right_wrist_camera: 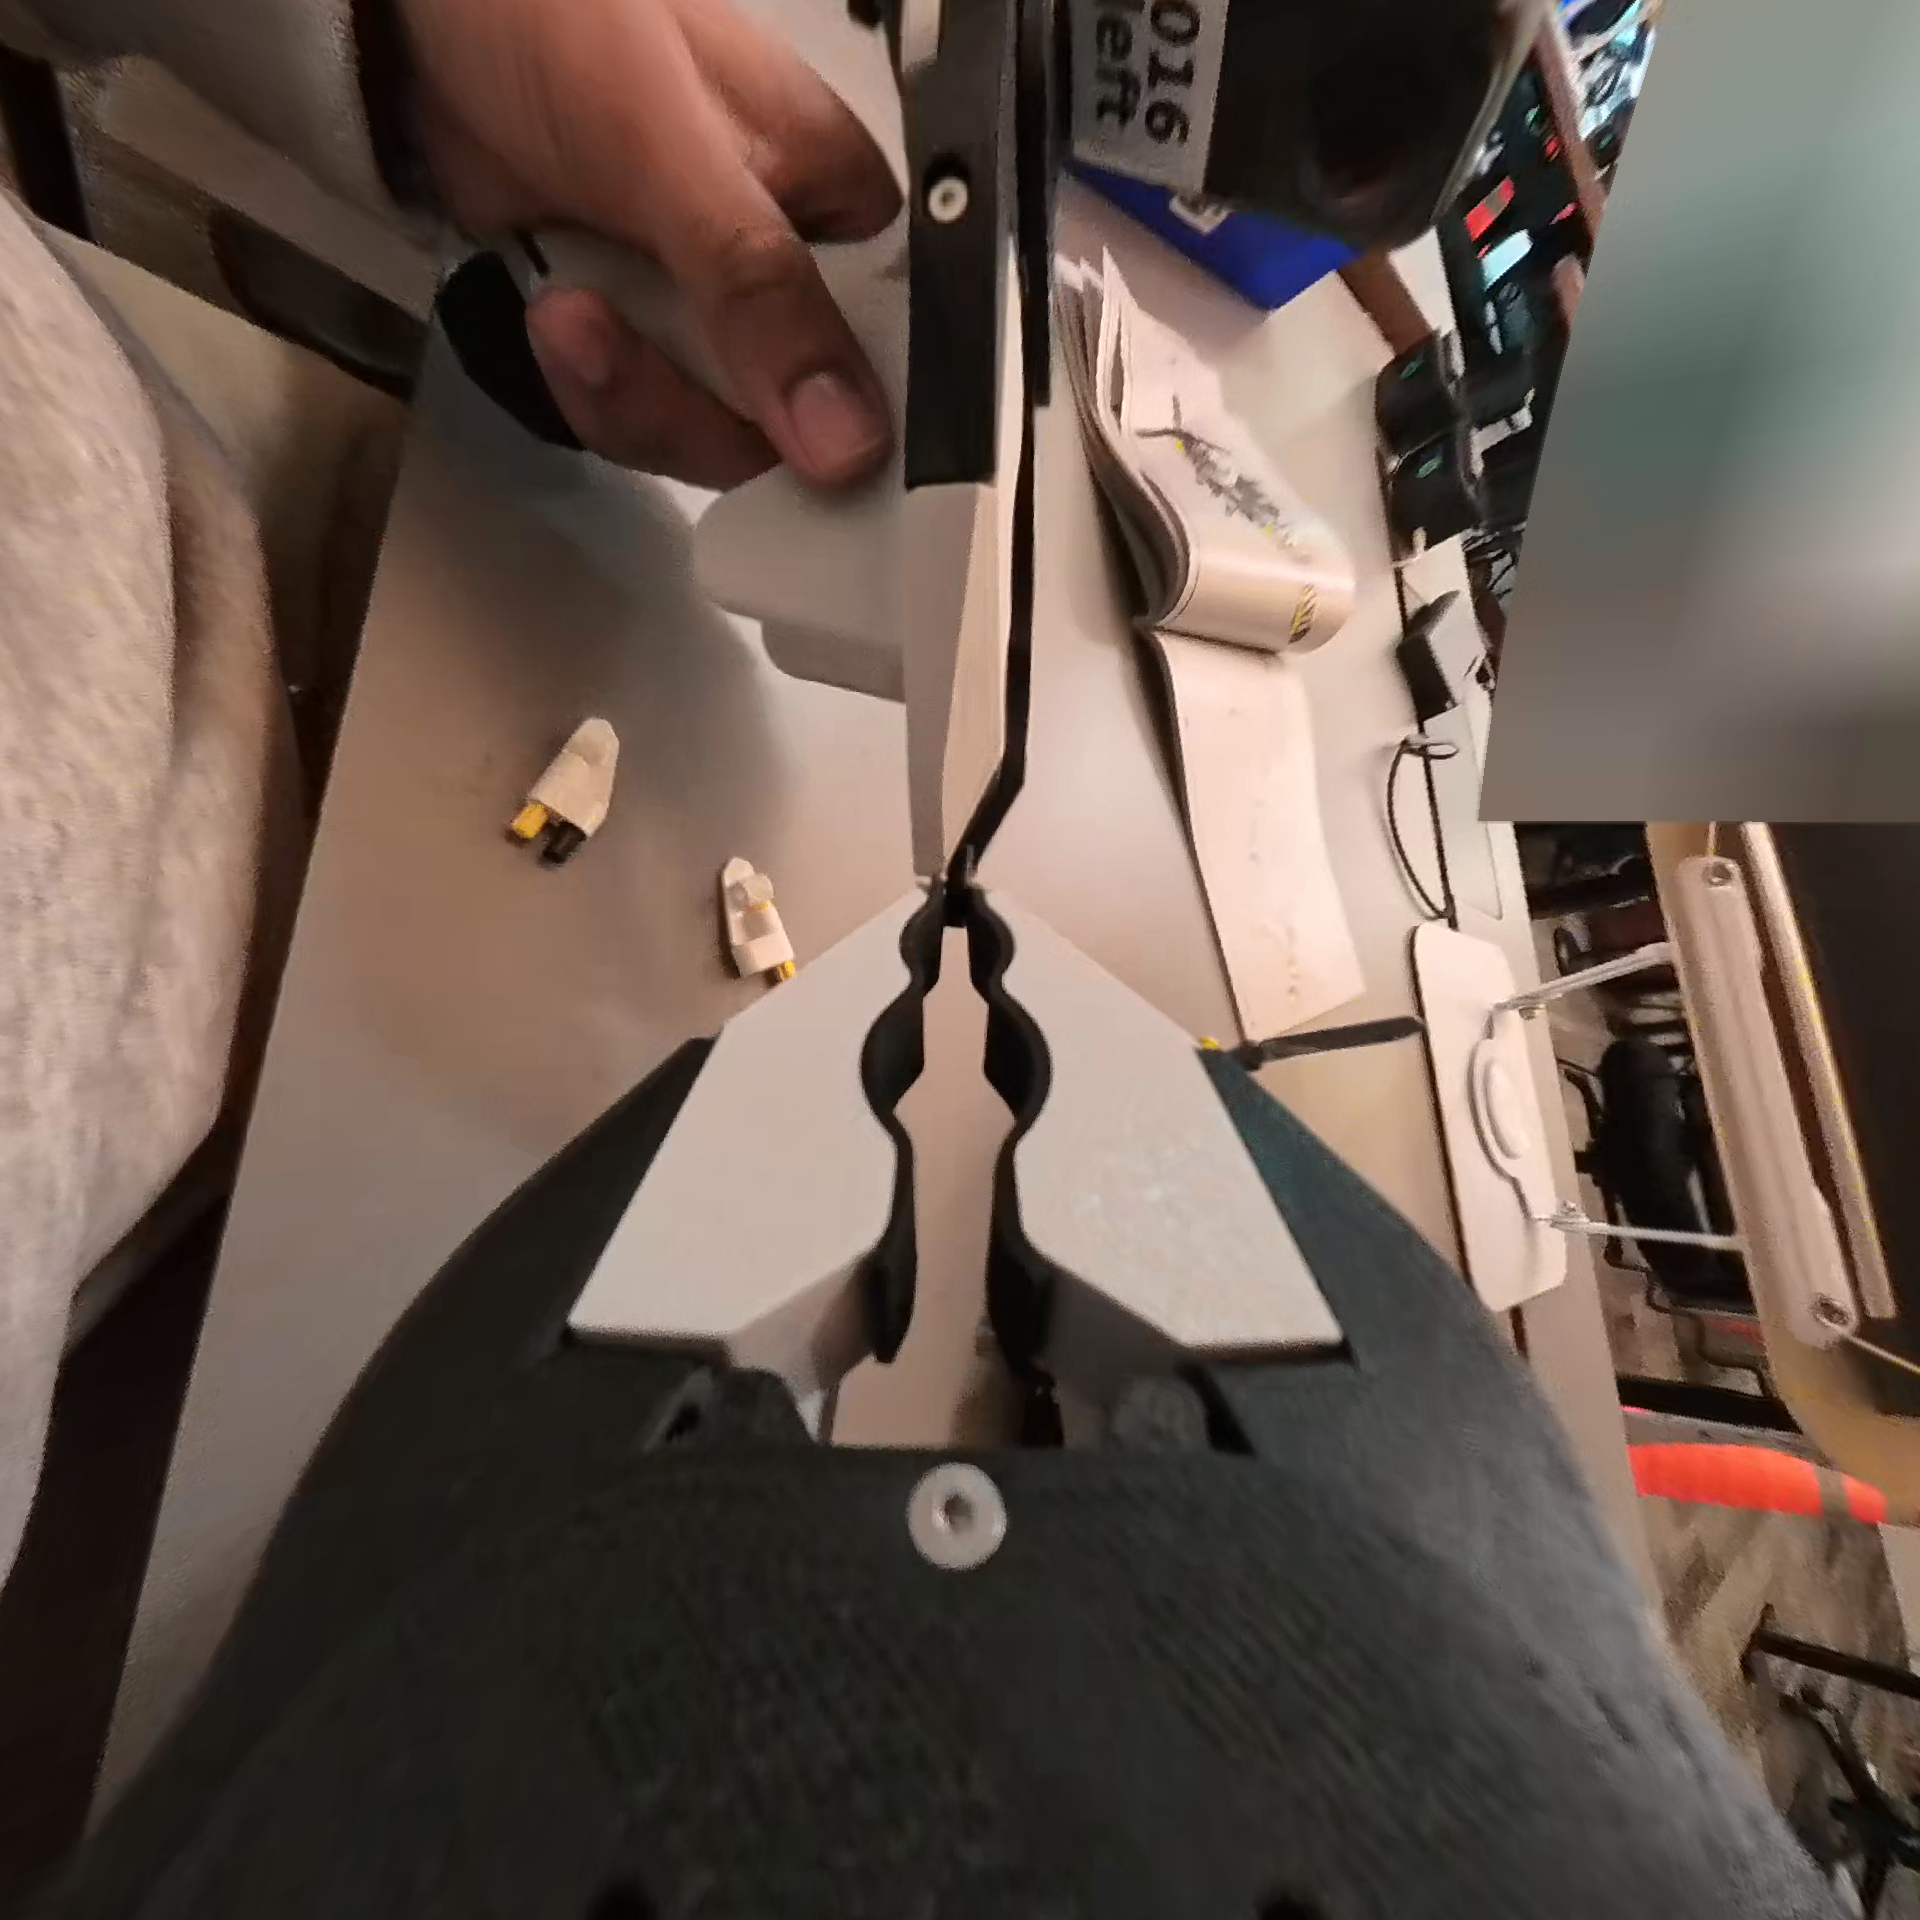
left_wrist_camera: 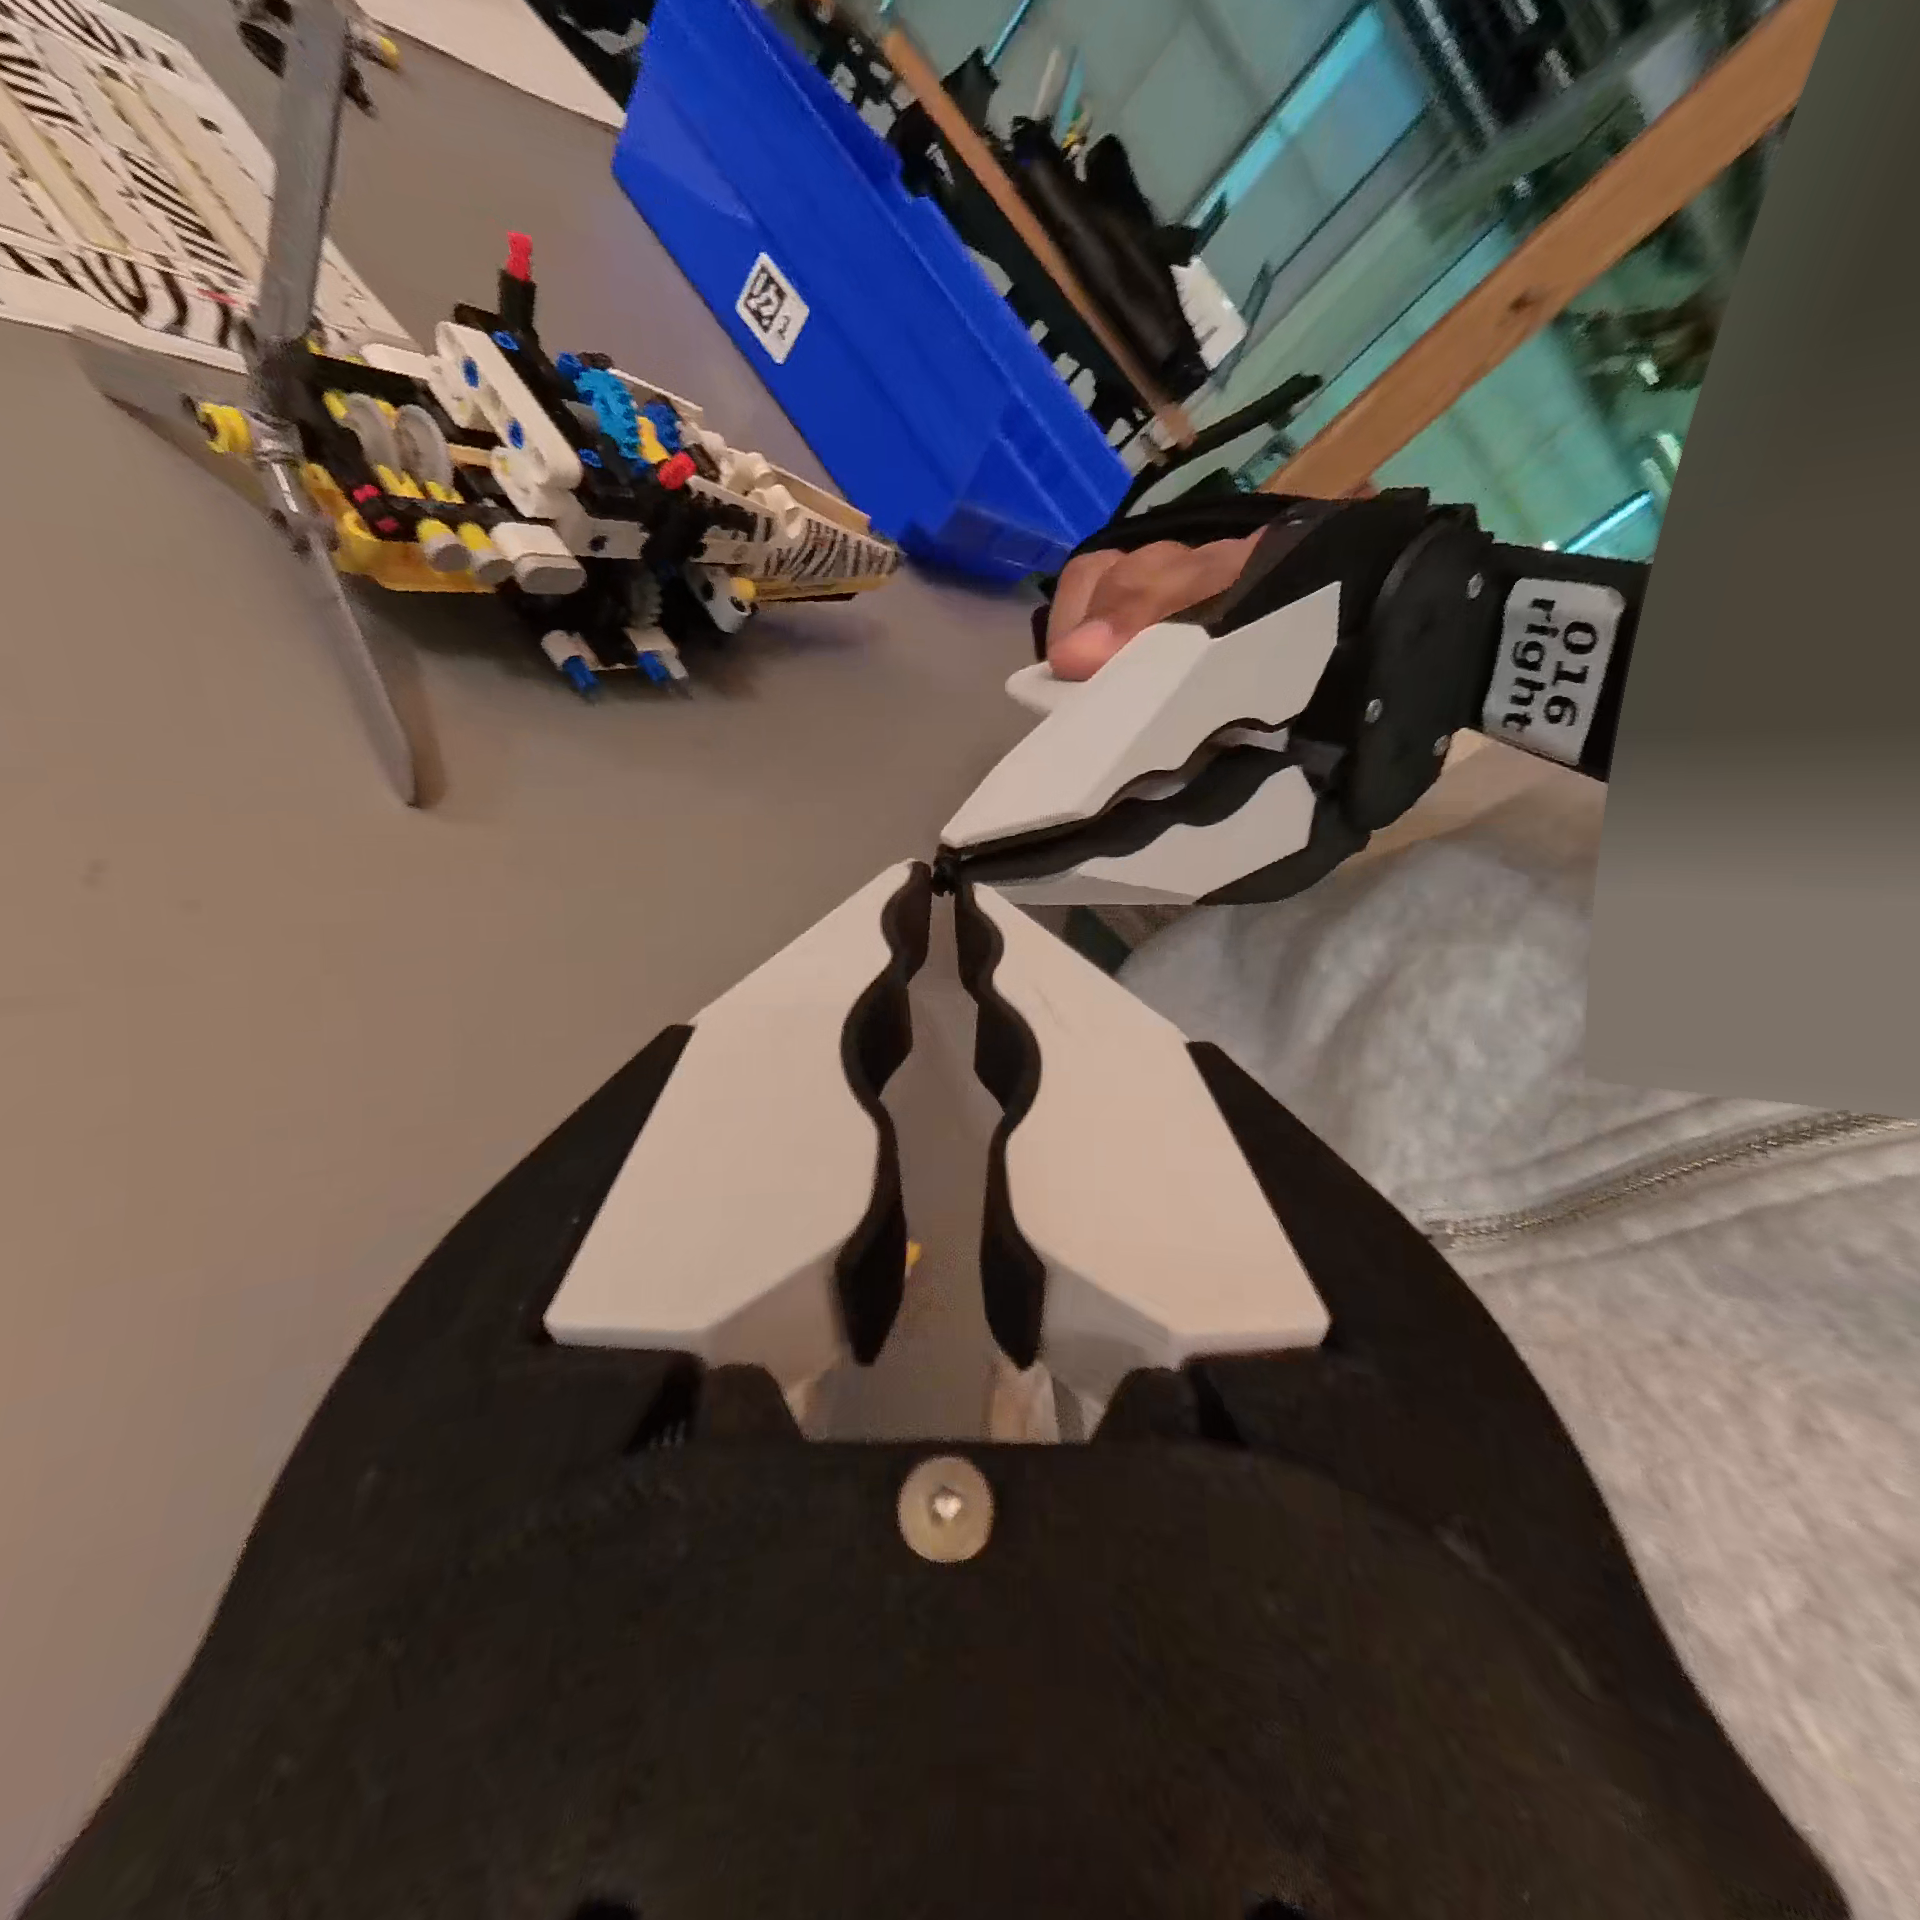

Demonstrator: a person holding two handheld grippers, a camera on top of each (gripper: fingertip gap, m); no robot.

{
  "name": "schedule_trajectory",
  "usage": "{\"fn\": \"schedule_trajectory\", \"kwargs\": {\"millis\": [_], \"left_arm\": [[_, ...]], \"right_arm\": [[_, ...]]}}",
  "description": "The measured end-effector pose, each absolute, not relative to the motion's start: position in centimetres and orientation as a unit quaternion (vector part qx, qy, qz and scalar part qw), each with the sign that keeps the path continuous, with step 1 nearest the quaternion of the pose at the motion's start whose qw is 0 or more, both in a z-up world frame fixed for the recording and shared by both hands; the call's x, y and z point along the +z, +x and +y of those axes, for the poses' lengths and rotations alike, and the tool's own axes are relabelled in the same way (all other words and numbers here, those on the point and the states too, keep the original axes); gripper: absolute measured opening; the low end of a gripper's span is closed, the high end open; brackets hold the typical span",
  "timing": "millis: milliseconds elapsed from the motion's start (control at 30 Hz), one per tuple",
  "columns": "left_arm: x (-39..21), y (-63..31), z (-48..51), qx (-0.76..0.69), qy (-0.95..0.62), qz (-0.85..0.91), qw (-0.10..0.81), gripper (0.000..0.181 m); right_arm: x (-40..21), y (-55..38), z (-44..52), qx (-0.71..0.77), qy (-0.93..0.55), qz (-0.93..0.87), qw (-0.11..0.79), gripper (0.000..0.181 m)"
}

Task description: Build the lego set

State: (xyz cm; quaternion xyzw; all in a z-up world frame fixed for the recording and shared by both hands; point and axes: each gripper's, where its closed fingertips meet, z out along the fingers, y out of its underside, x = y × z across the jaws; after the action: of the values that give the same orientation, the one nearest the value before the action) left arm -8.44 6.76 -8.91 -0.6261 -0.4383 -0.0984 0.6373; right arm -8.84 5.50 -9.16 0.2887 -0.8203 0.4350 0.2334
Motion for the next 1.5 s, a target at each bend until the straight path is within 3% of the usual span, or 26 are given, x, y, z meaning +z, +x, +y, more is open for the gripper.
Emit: {"fn": "schedule_trajectory", "kwargs": {"millis": [267, 400, 533, 800, 900, 967, 1300, 1500], "left_arm": [[-7.8, -6.9, 7.3, -0.174, -0.581, -0.422, 0.674, 0.003], [-7.4, -6.4, 7.2, -0.218, -0.544, -0.42, 0.693, 0.02], [-7.4, -6.4, 7.1, -0.224, -0.537, -0.417, 0.698, 0.0], [-7.5, -6.7, 7.0, -0.239, -0.533, -0.419, 0.695, 0.0], [-7.4, -6.8, 6.9, -0.245, -0.524, -0.42, 0.699, 0.0], [-7.5, -6.9, 6.8, -0.244, -0.522, -0.423, 0.7, 0.0], [-8.9, -7.3, 4.4, -0.179, -0.546, -0.466, 0.673, 0.0], [-9.0, -7.6, 4.4, -0.178, -0.538, -0.463, 0.682, 0.0]], "right_arm": [[-8.2, -7.3, 6.1, 0.469, 0.316, -0.793, 0.227, 0.001], [-8.4, -6.8, 6.2, 0.473, 0.319, -0.795, 0.203, 0.001], [-8.5, -6.2, 6.1, 0.482, 0.326, -0.792, 0.187, 0.001], [-8.7, -6.3, 6.0, 0.498, 0.304, -0.797, 0.157, 0.001], [-8.9, -6.5, 6.1, 0.502, 0.276, -0.81, 0.123, 0.011], [-8.6, -6.7, 6.2, 0.512, 0.266, -0.809, 0.114, 0.0], [-9.9, -12.7, 9.6, 0.466, 0.148, -0.859, 0.15, 0.0], [-9.9, -12.8, 12.4, 0.491, 0.042, -0.867, 0.067, 0.0]]}}
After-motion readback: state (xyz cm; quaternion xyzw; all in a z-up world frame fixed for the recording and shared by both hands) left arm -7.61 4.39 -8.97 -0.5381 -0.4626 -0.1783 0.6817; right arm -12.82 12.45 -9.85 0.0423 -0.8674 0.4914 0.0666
